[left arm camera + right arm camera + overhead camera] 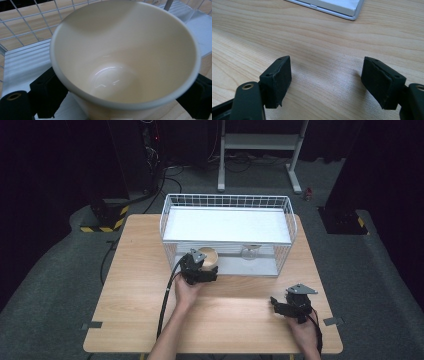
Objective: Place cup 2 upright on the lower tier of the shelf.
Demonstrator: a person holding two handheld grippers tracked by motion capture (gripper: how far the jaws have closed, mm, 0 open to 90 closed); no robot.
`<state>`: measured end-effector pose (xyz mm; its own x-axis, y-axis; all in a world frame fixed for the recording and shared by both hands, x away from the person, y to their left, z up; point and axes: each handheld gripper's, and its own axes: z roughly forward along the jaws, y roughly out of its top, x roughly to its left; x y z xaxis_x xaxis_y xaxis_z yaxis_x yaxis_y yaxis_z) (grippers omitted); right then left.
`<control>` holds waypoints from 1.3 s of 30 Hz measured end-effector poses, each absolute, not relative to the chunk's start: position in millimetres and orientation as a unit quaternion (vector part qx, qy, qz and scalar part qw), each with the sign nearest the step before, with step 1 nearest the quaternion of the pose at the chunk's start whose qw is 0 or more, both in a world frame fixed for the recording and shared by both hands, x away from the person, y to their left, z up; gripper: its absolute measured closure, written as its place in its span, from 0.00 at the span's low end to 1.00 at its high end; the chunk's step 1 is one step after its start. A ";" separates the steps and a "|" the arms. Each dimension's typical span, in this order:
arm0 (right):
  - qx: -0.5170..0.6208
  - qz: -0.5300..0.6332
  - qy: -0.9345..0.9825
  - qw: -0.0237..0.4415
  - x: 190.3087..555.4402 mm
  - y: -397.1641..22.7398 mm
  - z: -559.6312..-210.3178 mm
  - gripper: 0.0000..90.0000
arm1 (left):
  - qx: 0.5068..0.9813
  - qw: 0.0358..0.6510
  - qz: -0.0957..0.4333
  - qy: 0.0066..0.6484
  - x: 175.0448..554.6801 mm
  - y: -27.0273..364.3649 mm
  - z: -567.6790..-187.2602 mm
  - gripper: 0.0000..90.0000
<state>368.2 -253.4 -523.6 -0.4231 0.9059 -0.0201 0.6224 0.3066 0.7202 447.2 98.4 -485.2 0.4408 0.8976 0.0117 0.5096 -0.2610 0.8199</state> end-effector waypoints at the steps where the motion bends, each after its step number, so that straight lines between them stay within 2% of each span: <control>1: 0.491 0.325 0.778 0.218 368.2 -253.4 -523.6 0.27 | 0.754 0.390 0.249 0.466 447.8 98.7 -485.5 0.10; 25: 0.491 0.325 0.778 0.218 368.2 -253.4 -523.6 0.27 | 0.766 0.373 0.243 0.464 442.9 101.1 -483.7 0.10; 39: 0.491 0.325 0.778 0.218 368.2 -253.4 -523.6 0.27 | 0.769 0.367 0.242 0.464 430.5 107.0 -488.4 0.16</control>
<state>368.2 -253.4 -523.6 -0.4231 0.9059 -0.0198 0.6226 0.3065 0.7200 430.5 107.0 -488.4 0.4512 0.8919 0.0309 0.5359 -0.2985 0.7898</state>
